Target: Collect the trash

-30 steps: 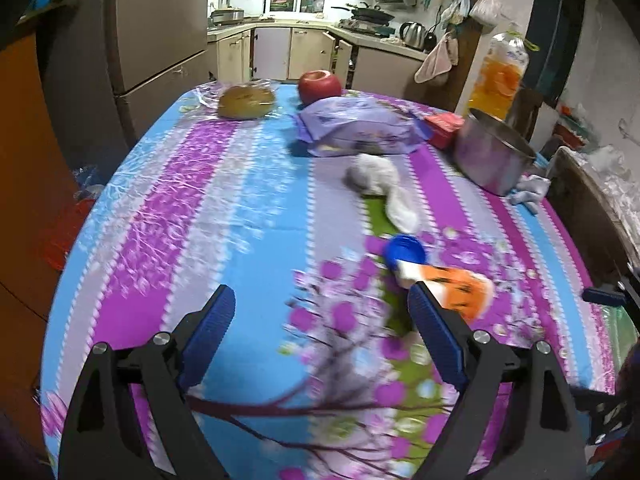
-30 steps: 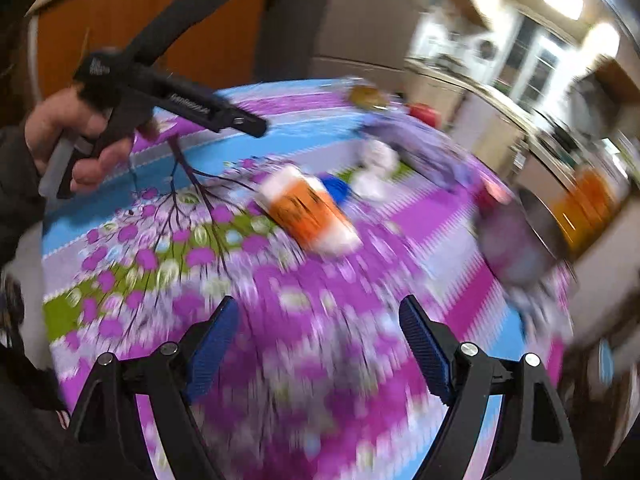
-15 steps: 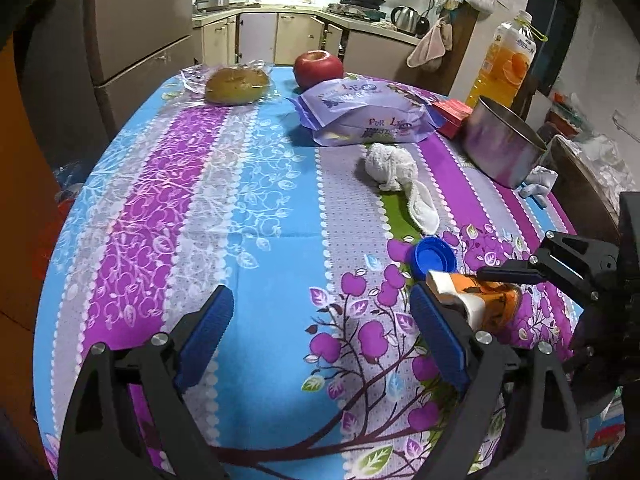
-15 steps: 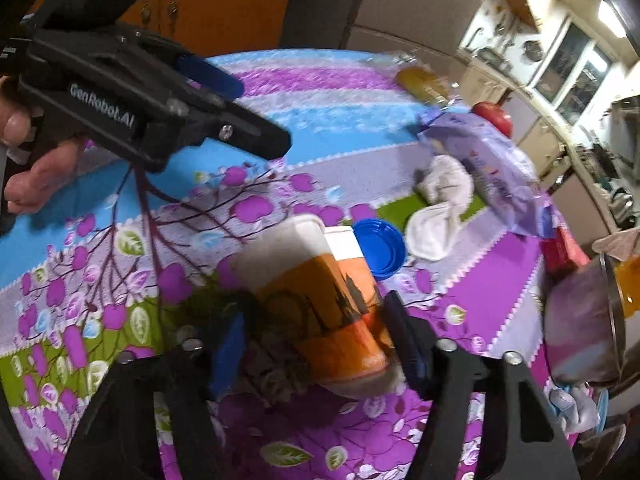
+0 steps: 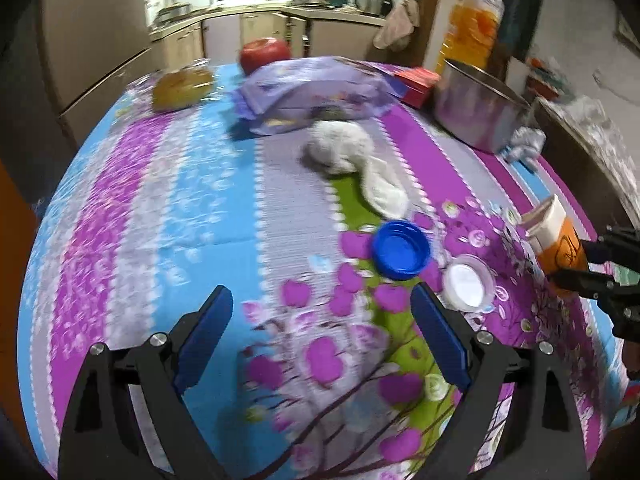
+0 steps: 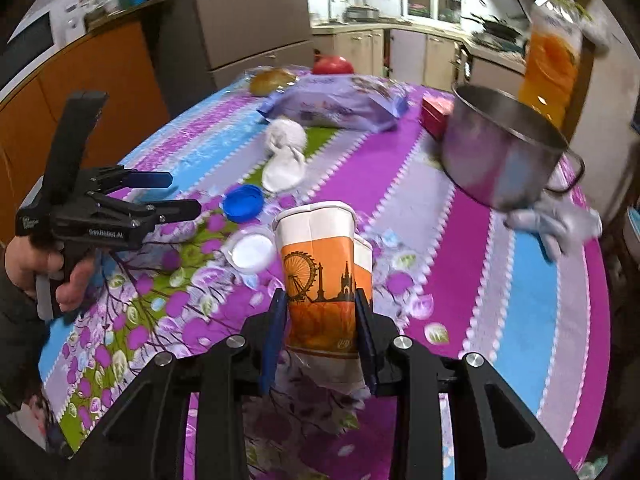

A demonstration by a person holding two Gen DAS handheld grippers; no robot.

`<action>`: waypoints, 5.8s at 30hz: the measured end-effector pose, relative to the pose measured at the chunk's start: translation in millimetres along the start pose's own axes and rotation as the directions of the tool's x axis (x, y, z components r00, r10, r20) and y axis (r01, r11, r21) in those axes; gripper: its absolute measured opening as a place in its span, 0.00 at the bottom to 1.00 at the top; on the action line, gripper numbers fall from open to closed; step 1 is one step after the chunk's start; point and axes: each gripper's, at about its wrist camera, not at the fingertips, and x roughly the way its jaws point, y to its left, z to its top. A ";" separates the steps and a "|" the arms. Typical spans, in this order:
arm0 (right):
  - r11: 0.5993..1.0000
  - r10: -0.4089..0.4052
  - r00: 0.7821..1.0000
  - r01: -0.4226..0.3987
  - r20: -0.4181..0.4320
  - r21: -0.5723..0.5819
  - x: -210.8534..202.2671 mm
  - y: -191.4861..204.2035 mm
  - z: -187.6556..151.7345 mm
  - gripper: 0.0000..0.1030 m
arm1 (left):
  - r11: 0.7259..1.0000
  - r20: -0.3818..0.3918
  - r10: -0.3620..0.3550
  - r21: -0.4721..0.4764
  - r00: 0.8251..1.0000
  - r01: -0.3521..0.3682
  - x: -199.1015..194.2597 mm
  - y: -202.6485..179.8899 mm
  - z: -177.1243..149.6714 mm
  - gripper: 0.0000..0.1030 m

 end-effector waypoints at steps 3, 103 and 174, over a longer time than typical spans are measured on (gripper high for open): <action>1.000 0.008 1.000 -0.008 0.000 0.006 1.8 -2.1 -5.7 0.34 | 0.998 -0.010 0.032 0.059 0.999 -0.031 9.2 -13.4 1.1 0.84; 0.629 -0.710 0.683 0.503 0.173 0.593 -374.4 -159.7 -298.0 0.34 | 0.898 0.281 -0.335 0.383 0.899 0.215 -120.0 -471.6 -42.9 0.37; 0.590 -0.637 0.768 0.435 0.061 0.680 -364.4 -238.5 -358.9 0.88 | 0.888 0.074 -0.242 0.419 0.968 0.189 -39.4 -517.4 -50.3 0.87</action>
